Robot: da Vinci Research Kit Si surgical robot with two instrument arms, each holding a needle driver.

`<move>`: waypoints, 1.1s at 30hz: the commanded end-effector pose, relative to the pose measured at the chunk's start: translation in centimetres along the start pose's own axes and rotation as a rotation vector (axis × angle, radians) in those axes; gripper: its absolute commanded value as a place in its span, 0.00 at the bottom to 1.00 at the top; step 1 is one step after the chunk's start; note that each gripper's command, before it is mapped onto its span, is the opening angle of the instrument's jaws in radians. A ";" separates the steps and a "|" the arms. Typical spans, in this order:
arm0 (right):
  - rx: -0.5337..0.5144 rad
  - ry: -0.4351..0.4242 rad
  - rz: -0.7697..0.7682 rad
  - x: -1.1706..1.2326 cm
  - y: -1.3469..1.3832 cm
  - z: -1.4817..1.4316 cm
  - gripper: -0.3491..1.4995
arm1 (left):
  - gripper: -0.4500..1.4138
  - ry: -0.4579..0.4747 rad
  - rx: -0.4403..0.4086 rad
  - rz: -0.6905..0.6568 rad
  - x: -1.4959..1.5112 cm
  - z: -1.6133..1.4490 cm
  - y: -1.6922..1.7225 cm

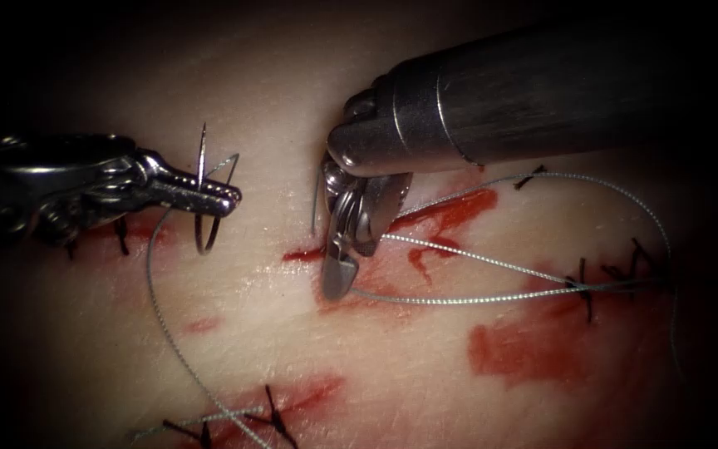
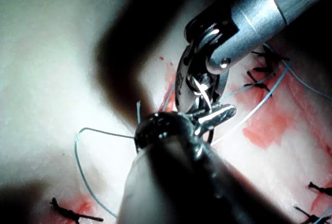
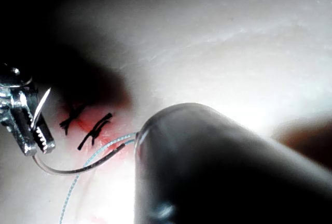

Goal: Wound Closure

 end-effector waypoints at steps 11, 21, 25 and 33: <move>0.012 -0.060 -0.012 0.00 -0.03 0.15 0.00 | 0.00 0.000 0.000 0.000 -0.03 0.04 -0.05; 0.008 -0.085 0.096 -0.81 0.27 0.09 0.00 | 0.00 0.000 0.000 0.000 -0.03 0.04 -0.05; -0.002 -0.103 0.154 -1.46 0.48 0.08 0.00 | 0.00 -0.004 0.005 0.007 -0.05 0.05 -0.06; -0.040 -0.087 0.260 -2.73 0.78 0.12 0.00 | 0.00 -0.008 0.010 0.003 -0.06 0.07 -0.07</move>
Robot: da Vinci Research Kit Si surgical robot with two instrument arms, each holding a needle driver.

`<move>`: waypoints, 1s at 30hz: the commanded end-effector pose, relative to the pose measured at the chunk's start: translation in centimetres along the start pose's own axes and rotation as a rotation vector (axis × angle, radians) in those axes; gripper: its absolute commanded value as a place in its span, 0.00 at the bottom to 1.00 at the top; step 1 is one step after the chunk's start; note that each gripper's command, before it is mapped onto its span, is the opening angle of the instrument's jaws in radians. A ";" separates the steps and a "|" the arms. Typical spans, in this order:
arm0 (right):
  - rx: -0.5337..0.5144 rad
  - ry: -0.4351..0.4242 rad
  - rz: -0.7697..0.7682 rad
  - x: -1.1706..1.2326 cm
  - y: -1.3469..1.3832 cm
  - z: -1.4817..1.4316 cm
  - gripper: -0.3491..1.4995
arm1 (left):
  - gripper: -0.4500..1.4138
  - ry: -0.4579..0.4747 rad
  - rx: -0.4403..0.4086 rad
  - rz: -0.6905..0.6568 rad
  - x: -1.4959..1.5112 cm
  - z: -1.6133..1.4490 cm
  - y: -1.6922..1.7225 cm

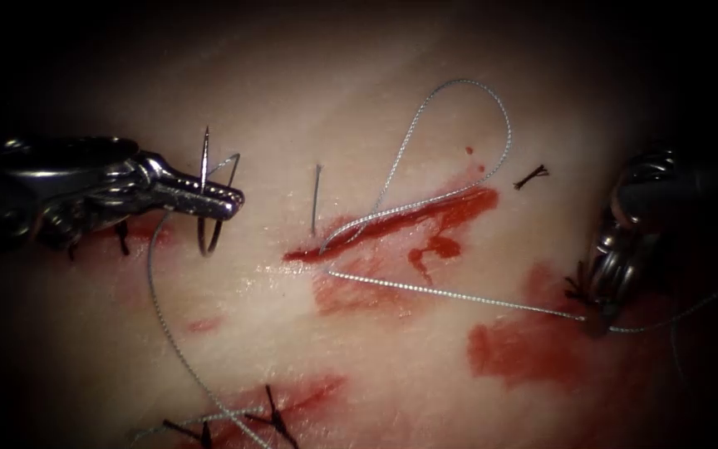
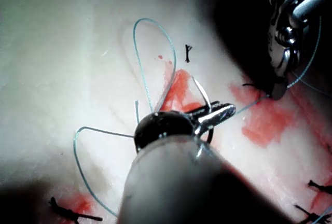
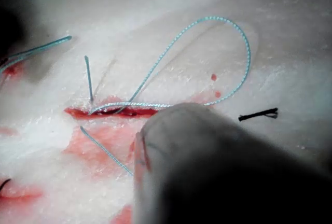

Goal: Wound Closure

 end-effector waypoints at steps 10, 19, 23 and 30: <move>0.014 0.080 0.102 -0.67 0.37 0.15 0.00 | 0.00 -0.001 0.000 -0.001 -0.03 0.04 -0.06; 0.006 0.109 0.169 -1.17 0.82 0.06 0.00 | 0.00 -0.001 -0.001 -0.001 -0.03 0.04 -0.06; 0.001 0.113 0.206 -1.39 1.10 0.06 0.00 | 0.00 -0.001 -0.001 -0.001 -0.03 0.03 -0.06; 0.078 0.295 0.058 -1.25 1.00 -0.50 0.84 | 0.00 -0.001 -0.001 -0.001 -0.03 0.04 -0.06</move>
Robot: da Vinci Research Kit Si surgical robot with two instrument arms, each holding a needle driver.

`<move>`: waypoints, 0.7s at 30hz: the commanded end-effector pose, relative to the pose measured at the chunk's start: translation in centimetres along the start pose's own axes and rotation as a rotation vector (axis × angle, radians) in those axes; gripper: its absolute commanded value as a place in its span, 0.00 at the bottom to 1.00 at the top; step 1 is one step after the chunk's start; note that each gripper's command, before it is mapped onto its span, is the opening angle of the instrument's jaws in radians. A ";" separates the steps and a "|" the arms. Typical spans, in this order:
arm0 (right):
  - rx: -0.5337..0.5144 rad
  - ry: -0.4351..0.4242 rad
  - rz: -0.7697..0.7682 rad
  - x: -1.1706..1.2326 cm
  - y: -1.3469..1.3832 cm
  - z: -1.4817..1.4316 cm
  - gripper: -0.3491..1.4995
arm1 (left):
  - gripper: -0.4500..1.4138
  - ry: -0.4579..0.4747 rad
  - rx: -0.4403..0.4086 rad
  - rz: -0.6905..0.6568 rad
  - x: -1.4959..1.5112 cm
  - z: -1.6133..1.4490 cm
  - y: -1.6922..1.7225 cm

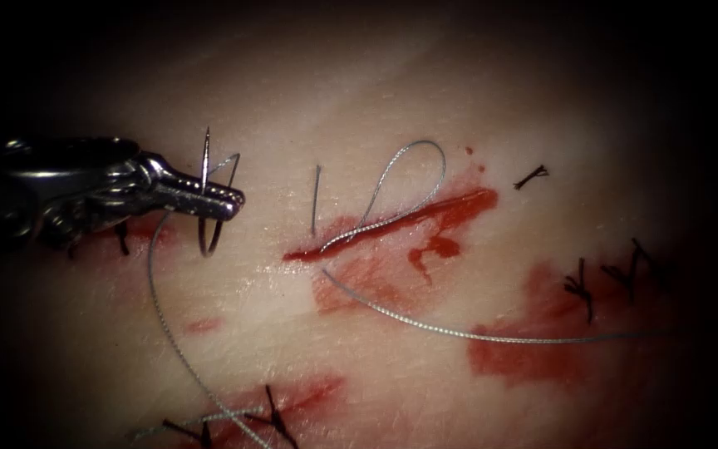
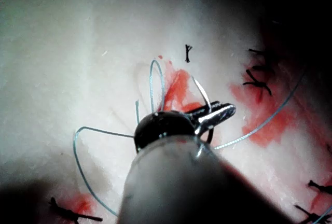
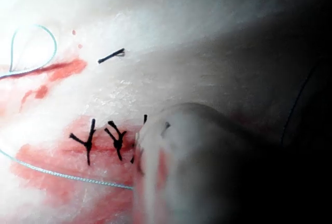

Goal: Wound Closure

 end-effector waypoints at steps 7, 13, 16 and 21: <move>0.039 0.068 -0.165 1.14 -0.95 -0.40 0.84 | 0.00 0.000 -0.001 -0.006 -0.03 0.04 -0.06; 0.034 0.100 -0.240 2.10 -1.75 -0.27 0.82 | 0.00 0.000 0.000 -0.007 -0.03 0.04 -0.05; 0.044 0.108 -0.202 2.49 -2.09 -0.07 0.80 | 0.00 0.001 0.000 -0.007 -0.03 0.04 -0.05; 0.178 0.033 -0.205 2.92 -2.44 0.11 0.68 | 0.00 0.001 0.000 -0.007 -0.03 0.05 -0.04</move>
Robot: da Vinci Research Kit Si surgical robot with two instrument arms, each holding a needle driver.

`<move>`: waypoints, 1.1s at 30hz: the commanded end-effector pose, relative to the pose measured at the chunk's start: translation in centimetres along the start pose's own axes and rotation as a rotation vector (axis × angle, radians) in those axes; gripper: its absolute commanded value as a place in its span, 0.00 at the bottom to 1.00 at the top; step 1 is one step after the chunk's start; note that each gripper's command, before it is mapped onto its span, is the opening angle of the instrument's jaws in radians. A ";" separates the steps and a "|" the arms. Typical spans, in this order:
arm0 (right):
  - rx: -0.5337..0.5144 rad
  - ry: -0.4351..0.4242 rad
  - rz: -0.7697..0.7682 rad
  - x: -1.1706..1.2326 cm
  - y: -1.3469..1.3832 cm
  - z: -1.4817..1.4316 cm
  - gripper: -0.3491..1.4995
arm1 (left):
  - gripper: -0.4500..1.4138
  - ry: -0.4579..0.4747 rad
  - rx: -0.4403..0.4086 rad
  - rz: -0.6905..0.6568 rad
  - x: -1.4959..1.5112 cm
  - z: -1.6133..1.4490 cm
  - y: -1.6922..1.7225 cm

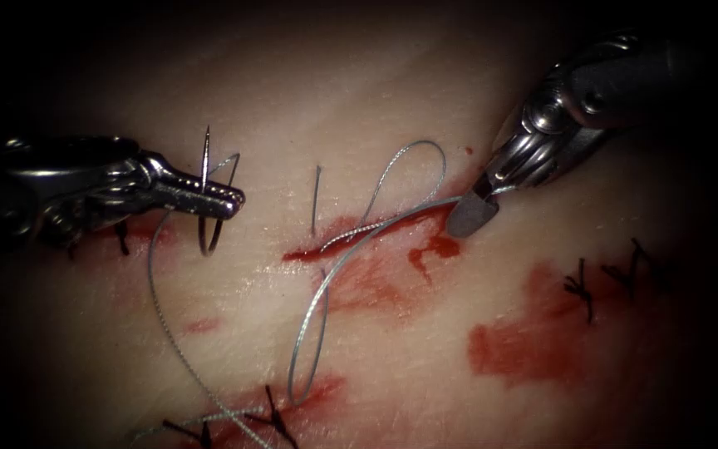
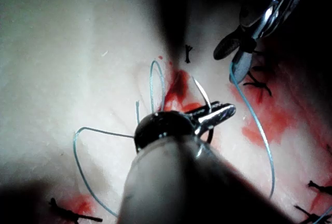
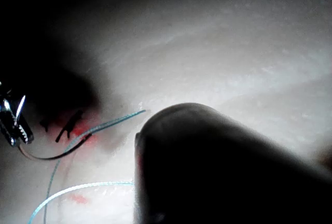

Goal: Wound Closure

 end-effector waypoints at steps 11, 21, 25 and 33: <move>0.083 -0.031 -0.044 -0.27 -0.08 -0.30 0.82 | 0.00 0.000 0.000 -0.001 -0.03 0.05 -0.04; 0.159 -0.071 -0.378 -1.01 0.10 -1.26 0.95 | 0.00 0.001 0.000 -0.001 -0.03 0.05 -0.04; 0.246 0.040 -0.659 -1.02 0.19 -1.80 0.97 | 0.00 0.001 0.000 -0.001 -0.03 0.05 -0.04; 0.437 0.235 -0.745 -1.07 0.35 -2.10 0.98 | 0.00 0.001 0.000 -0.001 -0.03 0.05 -0.04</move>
